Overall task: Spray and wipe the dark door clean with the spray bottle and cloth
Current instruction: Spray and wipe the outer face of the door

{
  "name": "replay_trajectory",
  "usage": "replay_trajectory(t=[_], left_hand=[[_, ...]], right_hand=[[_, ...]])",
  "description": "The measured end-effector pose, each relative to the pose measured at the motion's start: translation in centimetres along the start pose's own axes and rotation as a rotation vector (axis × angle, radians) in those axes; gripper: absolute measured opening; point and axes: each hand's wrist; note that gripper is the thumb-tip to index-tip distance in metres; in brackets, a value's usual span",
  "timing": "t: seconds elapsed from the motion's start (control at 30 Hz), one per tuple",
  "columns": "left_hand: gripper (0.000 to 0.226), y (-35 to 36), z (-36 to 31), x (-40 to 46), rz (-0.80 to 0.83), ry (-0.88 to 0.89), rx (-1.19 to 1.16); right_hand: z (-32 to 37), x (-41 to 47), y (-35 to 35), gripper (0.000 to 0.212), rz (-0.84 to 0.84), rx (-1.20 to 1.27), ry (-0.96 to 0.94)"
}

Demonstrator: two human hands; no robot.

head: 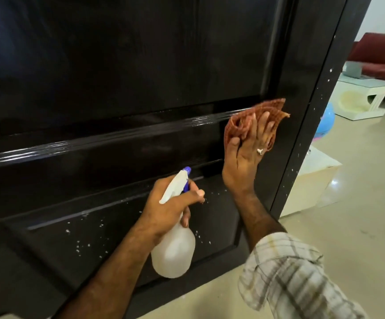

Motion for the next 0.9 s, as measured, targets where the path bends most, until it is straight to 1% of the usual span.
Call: replay_trajectory(t=[0.03, 0.07, 0.1, 0.17, 0.2, 0.23, 0.27, 0.3, 0.37, 0.4, 0.43, 0.47, 0.53, 0.57, 0.63, 0.67, 0.7, 0.77, 0.83, 0.9], left_hand=[[0.017, -0.2, 0.1, -0.1, 0.008, -0.003, 0.003], [0.018, -0.4, 0.5, -0.4, 0.014, -0.022, 0.009], [0.018, -0.4, 1.2, -0.8, 0.014, -0.055, 0.011], [0.021, -0.7, 3.6, -2.0, -0.034, -0.171, 0.02], [0.024, -1.0, 5.0, -2.7, -0.078, -0.25, 0.026], [0.026, -1.4, 6.5, -3.5, -0.125, -0.327, 0.028], [0.027, -1.9, 7.8, -4.2, -0.162, -0.388, 0.023], [0.028, -2.7, 8.9, -4.9, -0.189, -0.433, 0.013], [0.032, -3.9, 9.6, -5.7, -0.202, -0.448, -0.008], [0.032, -4.5, 9.1, -6.0, -0.204, -0.428, -0.018], [0.031, -4.9, 8.2, -6.0, -0.204, -0.398, -0.032], [0.03, -5.5, 7.1, -5.9, -0.208, -0.354, -0.051], [0.02, -6.3, 4.6, -5.3, -0.219, -0.231, -0.086], [0.014, -6.9, 3.4, -5.0, -0.221, -0.162, -0.088], [0.011, -8.1, 1.8, -4.5, -0.216, -0.074, -0.078], [0.012, -8.6, 1.4, -4.3, -0.213, -0.059, -0.076], [0.013, -9.0, 1.4, -4.3, -0.211, -0.052, -0.068], [0.014, -9.4, 2.2, -4.5, -0.203, -0.076, -0.038], [0.018, -9.3, 4.2, -5.0, -0.207, -0.163, -0.002], [0.023, -9.1, 7.0, -6.0, -0.237, -0.3, 0.017]], right_hand=[[-1.7, -1.8, 0.0, 0.064, -0.024, 0.001, 0.034], [-3.0, -4.1, 0.0, 0.065, -0.04, 0.0, 0.128], [-4.2, -6.7, 0.0, 0.069, -0.039, 0.012, 0.277], [-4.8, -11.3, -0.1, 0.094, 0.019, 0.095, 0.691], [-5.1, -13.0, 0.2, 0.104, 0.047, 0.132, 0.866], [-4.9, -13.9, 0.4, 0.107, 0.054, 0.164, 1.007], [-4.6, -14.0, 0.6, 0.104, 0.035, 0.197, 1.116], [-3.7, -13.4, 1.0, 0.097, -0.038, 0.231, 1.207], [-0.4, -10.1, 1.6, 0.08, -0.182, 0.225, 1.303], [2.0, -8.2, 1.8, 0.075, -0.203, 0.205, 1.279], [4.6, -6.5, 1.9, 0.071, -0.181, 0.175, 1.188], [7.6, -5.2, 2.0, 0.069, -0.135, 0.161, 1.037], [11.8, -4.1, 2.3, 0.067, -0.063, 0.209, 0.646], [12.6, -4.1, 2.5, 0.065, -0.029, 0.195, 0.439], [11.0, -5.6, 2.9, 0.063, 0.027, 0.034, 0.067], [9.3, -6.9, 3.0, 0.063, 0.041, -0.039, -0.034], [7.6, -8.8, 2.9, 0.065, 0.056, -0.096, -0.064], [4.7, -14.0, 2.7, 0.074, 0.091, -0.174, 0.038], [3.3, -19.0, 2.5, 0.08, 0.172, -0.194, 0.232], [3.6, -22.0, 2.3, 0.092, 0.249, -0.122, 0.547]])
Point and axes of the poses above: each hand's wrist, its own x-axis towards the middle knuckle, its own y-axis out of the palm, z = x × y, and after that the axes turned 6 degrees about -z, right-handed
